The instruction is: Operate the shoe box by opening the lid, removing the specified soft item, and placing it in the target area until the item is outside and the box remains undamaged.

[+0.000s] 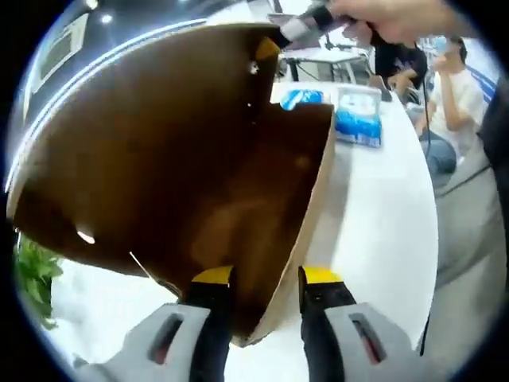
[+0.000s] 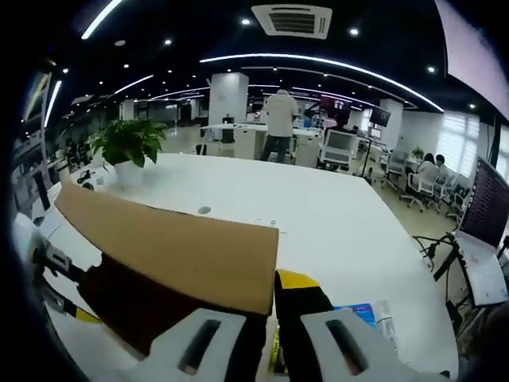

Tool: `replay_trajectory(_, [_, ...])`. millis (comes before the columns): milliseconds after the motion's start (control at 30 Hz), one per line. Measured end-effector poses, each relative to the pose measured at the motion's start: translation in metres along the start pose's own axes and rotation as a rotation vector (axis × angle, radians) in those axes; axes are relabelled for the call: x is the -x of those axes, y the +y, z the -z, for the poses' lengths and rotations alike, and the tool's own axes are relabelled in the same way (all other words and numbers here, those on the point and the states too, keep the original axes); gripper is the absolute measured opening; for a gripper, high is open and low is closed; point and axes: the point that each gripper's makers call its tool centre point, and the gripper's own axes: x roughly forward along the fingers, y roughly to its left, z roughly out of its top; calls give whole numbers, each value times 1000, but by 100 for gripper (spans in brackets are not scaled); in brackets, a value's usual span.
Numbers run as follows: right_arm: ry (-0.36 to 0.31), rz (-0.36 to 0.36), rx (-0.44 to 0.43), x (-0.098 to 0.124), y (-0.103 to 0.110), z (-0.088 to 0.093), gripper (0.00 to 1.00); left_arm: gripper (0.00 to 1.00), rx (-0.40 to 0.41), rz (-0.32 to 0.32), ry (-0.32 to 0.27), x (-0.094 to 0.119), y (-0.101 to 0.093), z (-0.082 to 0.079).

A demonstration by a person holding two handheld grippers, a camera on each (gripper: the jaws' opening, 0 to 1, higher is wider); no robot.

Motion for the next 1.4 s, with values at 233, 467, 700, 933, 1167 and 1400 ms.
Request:
replay_trajectory(233, [-15, 9, 48, 3, 1, 1, 0, 45, 210, -42, -60, 16, 3, -7])
replay_trajectory(467, [-20, 14, 89, 11, 7, 6, 0, 51, 344, -150, -110, 43, 29, -9])
replay_trajectory(700, [-14, 14, 125, 18, 9, 18, 0, 51, 441, -240, -184, 66, 60, -18])
replay_trajectory(933, [-12, -7, 102, 25, 13, 29, 2, 51, 457, -230, -227, 73, 63, -34])
replay_trajectory(1167, [-3, -54, 106, 33, 22, 40, 9, 46, 475, -239, -202, 73, 62, -33])
replay_trajectory(1400, [-5, -83, 169, 45, 31, 44, 18, 46, 496, -234, -208, 74, 62, -33])
